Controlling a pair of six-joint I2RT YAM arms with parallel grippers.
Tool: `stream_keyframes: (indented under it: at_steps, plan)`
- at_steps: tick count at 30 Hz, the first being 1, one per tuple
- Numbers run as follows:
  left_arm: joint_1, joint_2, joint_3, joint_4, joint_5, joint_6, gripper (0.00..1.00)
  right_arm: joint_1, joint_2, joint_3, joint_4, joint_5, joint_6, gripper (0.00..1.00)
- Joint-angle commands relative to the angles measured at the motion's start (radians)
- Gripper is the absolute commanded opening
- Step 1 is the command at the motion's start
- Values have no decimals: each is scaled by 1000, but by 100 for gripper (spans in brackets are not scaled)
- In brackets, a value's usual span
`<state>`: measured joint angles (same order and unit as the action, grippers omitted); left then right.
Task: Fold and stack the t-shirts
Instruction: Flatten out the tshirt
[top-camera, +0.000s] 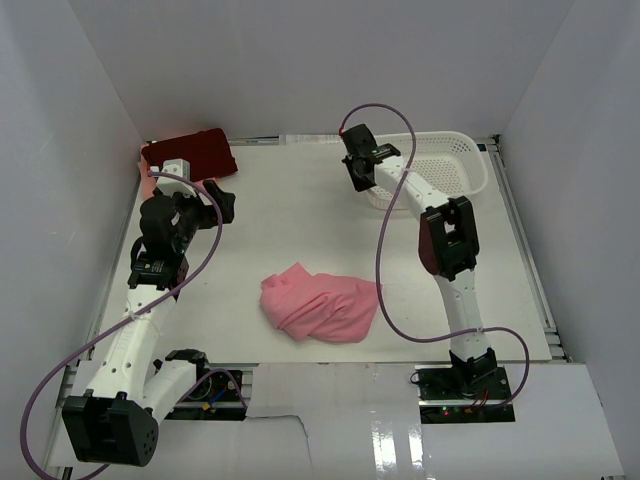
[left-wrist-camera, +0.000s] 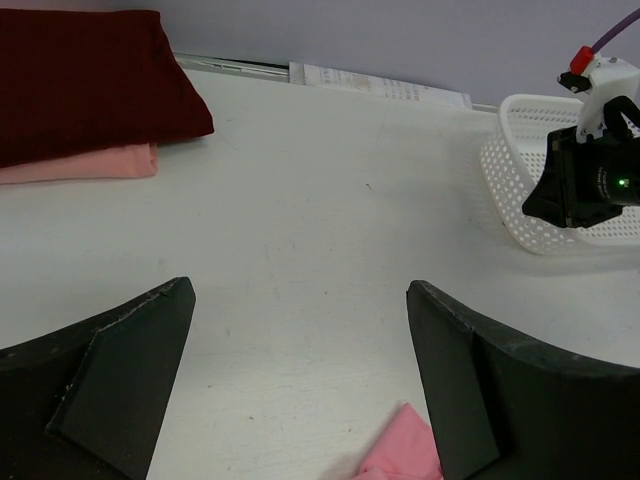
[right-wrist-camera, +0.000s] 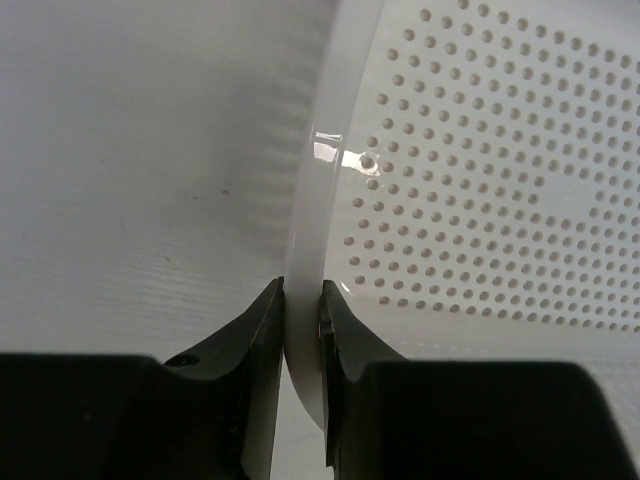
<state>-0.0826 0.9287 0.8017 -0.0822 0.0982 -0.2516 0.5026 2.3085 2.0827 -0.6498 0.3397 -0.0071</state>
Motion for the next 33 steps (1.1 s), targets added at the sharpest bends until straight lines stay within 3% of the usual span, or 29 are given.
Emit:
stream_keyframes:
  at_steps: [1, 8, 14, 18, 21, 22, 27, 28, 29, 30, 31, 32, 33]
  plan:
    - [-5, -16, 39, 7, 20, 9, 98, -42, -84, -58, -102, 56, 78, 8]
    - [-5, -24, 37, 7, 24, 6, 98, -72, -126, -104, -192, -5, 148, 8]
    - [-5, -28, 34, 7, 28, 6, 98, -133, -124, -15, -248, -135, 476, 8]
    - [-6, -34, 33, 7, 26, 6, 98, -151, -122, 31, -151, -172, 634, 8]
    - [-9, -40, 31, 4, 15, 9, 98, -167, -185, -68, 62, -148, 755, 8]
    - [-9, -45, 33, 2, 12, 9, 98, -177, -201, -91, 143, -104, 788, 8]
    - [-17, -57, 28, 1, -8, 17, 98, -239, -253, -154, 188, 71, 1082, 10]
    - [-19, -57, 27, 1, -11, 18, 98, -246, -254, -154, 255, 103, 1073, 19]
    - [-20, -56, 27, 1, -11, 17, 98, -251, -250, -153, 300, 119, 1043, 52]
    - [-22, -53, 28, 1, -12, 18, 98, -254, -248, -142, 334, 146, 1018, 68]
    - [-22, -53, 27, 1, -11, 20, 98, -254, -248, -129, 372, 195, 954, 76]
    - [-25, -50, 27, -1, -11, 20, 98, -254, -256, -134, 492, 202, 906, 99]
    - [-26, -47, 30, -1, -11, 20, 98, -254, -259, -144, 559, 191, 851, 90]
